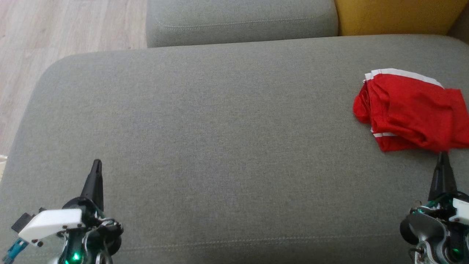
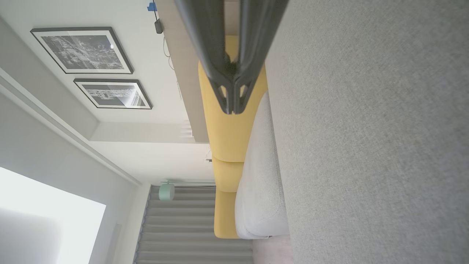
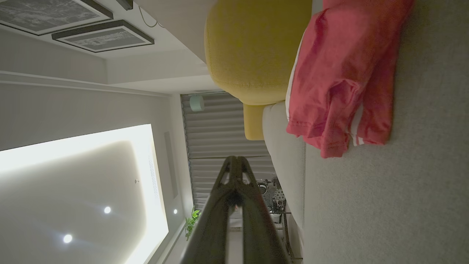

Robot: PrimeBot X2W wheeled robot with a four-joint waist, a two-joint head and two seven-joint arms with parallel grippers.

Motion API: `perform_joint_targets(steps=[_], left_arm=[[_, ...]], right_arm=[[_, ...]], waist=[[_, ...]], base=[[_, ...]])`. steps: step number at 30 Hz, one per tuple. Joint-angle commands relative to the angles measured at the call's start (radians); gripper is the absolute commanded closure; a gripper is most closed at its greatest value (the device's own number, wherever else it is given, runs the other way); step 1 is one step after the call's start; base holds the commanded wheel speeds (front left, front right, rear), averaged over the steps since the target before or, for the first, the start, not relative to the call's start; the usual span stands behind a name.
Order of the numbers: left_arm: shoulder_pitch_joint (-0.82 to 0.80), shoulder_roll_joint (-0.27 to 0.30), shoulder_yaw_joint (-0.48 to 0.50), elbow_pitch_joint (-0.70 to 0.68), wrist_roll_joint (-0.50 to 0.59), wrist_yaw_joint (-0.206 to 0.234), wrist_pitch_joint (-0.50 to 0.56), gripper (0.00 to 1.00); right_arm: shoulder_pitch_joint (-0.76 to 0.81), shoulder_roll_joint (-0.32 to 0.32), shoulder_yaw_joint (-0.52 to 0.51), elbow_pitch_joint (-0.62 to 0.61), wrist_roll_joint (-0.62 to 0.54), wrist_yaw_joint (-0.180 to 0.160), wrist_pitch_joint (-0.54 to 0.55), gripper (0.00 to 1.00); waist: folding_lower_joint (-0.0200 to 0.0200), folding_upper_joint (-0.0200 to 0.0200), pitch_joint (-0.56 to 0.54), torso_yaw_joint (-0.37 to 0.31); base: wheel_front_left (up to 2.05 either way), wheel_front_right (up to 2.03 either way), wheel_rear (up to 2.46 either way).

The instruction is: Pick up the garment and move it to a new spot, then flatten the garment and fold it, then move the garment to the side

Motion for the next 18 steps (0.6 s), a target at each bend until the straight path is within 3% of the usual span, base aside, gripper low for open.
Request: perform_joint_targets(steps=[1, 18], left_arm=[[-0.054, 0.007, 0.038, -0.027, 0.009, -0.007, 0.005, 1.0], [-0.054, 0.005, 0.041, -0.026, 0.012, -0.007, 0.008, 1.0]], right_arm=[[-0.045, -0.005, 0.021, -0.031, -0.004, 0.007, 0.006, 1.0], [-0.045, -0.003, 0.018, -0.031, -0.007, 0.007, 0.009, 1.0]], waist=[[0.0, 0.0, 0.0, 0.0], [0.0, 0.0, 0.0, 0.0]], base=[[0.0, 0.0, 0.0], [0.0, 0.0, 0.0]])
